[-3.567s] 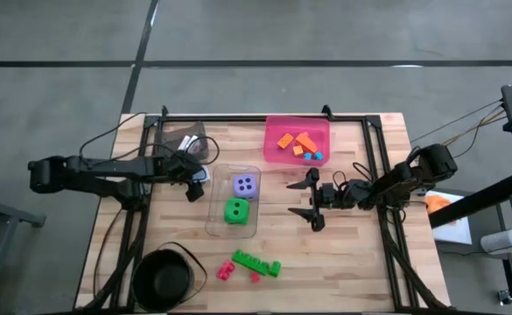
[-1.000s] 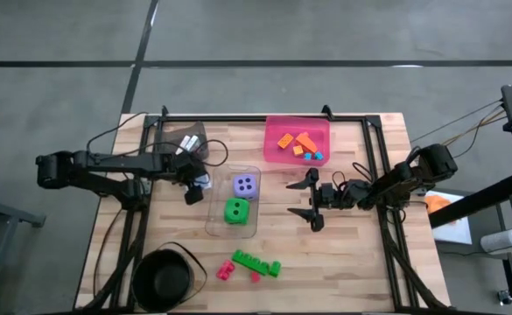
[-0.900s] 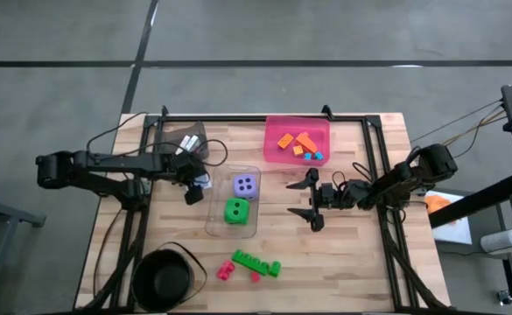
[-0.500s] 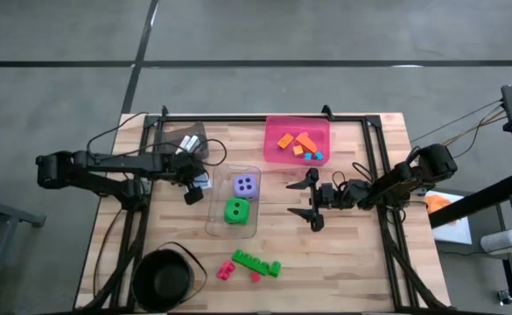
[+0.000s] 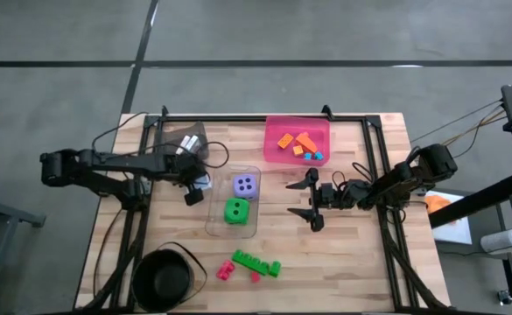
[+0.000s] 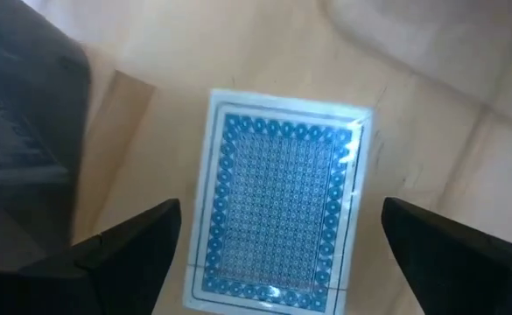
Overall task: Pick & Place Toys
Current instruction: Put the blue deck of cards into the black bin
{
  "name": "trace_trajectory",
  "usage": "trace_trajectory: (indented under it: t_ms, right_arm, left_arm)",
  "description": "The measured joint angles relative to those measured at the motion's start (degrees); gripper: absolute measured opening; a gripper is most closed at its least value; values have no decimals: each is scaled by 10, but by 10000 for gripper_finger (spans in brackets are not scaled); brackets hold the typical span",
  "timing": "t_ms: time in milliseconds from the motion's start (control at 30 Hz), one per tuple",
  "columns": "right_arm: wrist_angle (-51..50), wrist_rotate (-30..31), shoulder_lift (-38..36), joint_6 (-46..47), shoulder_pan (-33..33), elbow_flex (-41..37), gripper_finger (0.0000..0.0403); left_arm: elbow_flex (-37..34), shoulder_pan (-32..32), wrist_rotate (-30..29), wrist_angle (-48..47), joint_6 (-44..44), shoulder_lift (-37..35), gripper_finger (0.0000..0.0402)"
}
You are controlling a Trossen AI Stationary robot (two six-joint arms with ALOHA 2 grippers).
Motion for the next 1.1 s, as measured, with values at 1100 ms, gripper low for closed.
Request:
trace_trajectory:
  t_ms: [1100]
  right_arm:
    - [-11, 0, 0, 2, 0, 0, 336]
  left_arm:
    - [-2, -2, -14, -3, -59, 45, 295]
